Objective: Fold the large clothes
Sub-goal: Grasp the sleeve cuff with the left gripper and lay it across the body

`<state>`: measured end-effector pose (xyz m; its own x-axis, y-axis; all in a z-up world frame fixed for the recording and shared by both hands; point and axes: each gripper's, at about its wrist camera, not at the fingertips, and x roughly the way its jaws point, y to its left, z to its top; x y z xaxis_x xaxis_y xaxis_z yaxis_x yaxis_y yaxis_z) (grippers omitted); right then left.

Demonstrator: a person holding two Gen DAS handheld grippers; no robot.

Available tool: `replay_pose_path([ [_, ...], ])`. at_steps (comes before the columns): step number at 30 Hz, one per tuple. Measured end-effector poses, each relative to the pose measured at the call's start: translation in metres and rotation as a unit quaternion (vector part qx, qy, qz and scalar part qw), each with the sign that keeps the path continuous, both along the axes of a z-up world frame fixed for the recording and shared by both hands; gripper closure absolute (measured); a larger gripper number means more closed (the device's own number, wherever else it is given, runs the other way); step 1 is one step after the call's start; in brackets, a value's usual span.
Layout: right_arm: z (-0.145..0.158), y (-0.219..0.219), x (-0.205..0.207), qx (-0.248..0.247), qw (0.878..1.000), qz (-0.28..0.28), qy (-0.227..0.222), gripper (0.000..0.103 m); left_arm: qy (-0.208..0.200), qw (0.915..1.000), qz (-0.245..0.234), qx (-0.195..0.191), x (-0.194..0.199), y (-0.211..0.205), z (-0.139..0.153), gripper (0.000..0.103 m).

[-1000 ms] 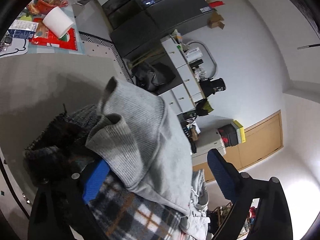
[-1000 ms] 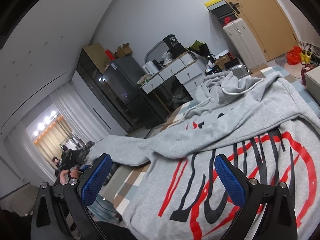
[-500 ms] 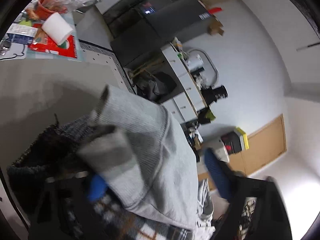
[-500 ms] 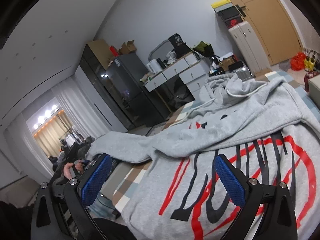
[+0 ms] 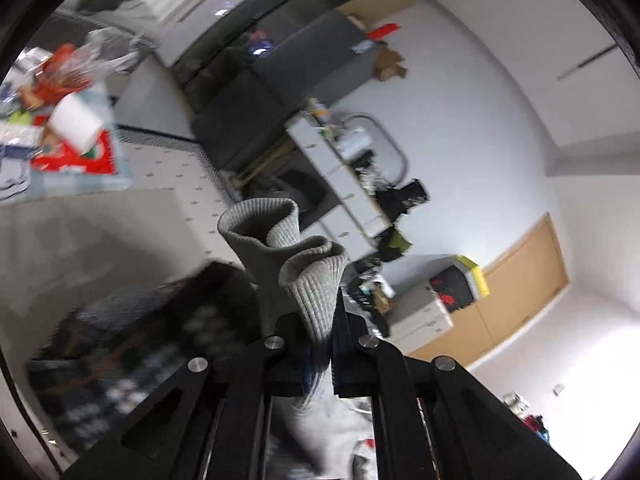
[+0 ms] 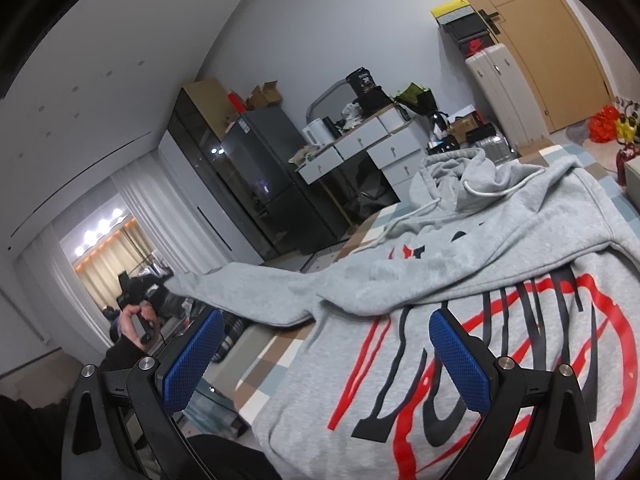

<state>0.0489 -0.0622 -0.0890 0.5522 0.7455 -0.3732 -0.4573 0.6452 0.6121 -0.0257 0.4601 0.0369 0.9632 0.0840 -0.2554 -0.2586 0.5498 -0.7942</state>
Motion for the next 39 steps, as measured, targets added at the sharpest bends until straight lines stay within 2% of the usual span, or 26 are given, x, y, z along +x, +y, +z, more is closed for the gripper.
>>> replay_pose_path([
  [4, 0.003, -0.006, 0.000, 0.011, 1.000, -0.006, 0.000, 0.000, -0.041, 0.9984, -0.038, 0.005, 0.021, -0.029, 0.035, 0.101],
  [6, 0.004, -0.010, -0.001, 0.015, 1.000, -0.009, -0.002, 0.000, -0.057, 0.9960, -0.066, 0.018, 0.037, -0.055, 0.054, 0.101],
  [8, 0.005, -0.012, -0.001, 0.022, 1.000, -0.010, -0.002, 0.000, -0.072, 0.9924, -0.099, 0.013, 0.053, -0.079, 0.067, 0.101],
  [12, 0.007, -0.017, 0.001, 0.024, 1.000, -0.019, 0.001, 0.000, -0.088, 0.9819, -0.165, 0.028, 0.092, -0.144, 0.088, 0.101],
  [16, 0.005, -0.030, 0.004, 0.027, 0.999, -0.043, 0.012, 0.000, -0.085, 0.9676, -0.233, 0.049, 0.132, -0.215, 0.093, 0.102],
  [21, 0.004, -0.061, 0.009, 0.022, 0.995, -0.100, 0.020, 0.000, -0.061, 0.9435, -0.320, 0.060, 0.184, -0.300, 0.075, 0.102],
  [23, 0.003, -0.078, 0.011, 0.024, 0.991, -0.129, 0.023, 0.000, -0.042, 0.9305, -0.358, 0.066, 0.207, -0.336, 0.059, 0.102],
  [26, 0.001, -0.106, 0.013, 0.054, 0.985, -0.159, 0.031, 0.000, -0.010, 0.9150, -0.397, 0.070, 0.238, -0.369, 0.039, 0.102],
  [30, 0.004, -0.145, 0.010, 0.095, 0.975, -0.199, 0.024, 0.000, 0.028, 0.8942, -0.442, 0.068, 0.270, -0.413, -0.006, 0.102],
  [33, 0.007, -0.164, 0.007, 0.123, 0.968, -0.218, 0.018, 0.000, 0.072, 0.8767, -0.471, 0.069, 0.281, -0.457, -0.039, 0.102],
  [35, 0.008, -0.172, 0.005, 0.141, 0.964, -0.226, 0.016, 0.000, 0.091, 0.8662, -0.483, 0.089, 0.285, -0.480, -0.057, 0.101],
  [39, 0.010, -0.171, 0.008, 0.149, 0.964, -0.219, 0.014, 0.000, 0.126, 0.8497, -0.501, 0.106, 0.287, -0.506, -0.076, 0.101],
])
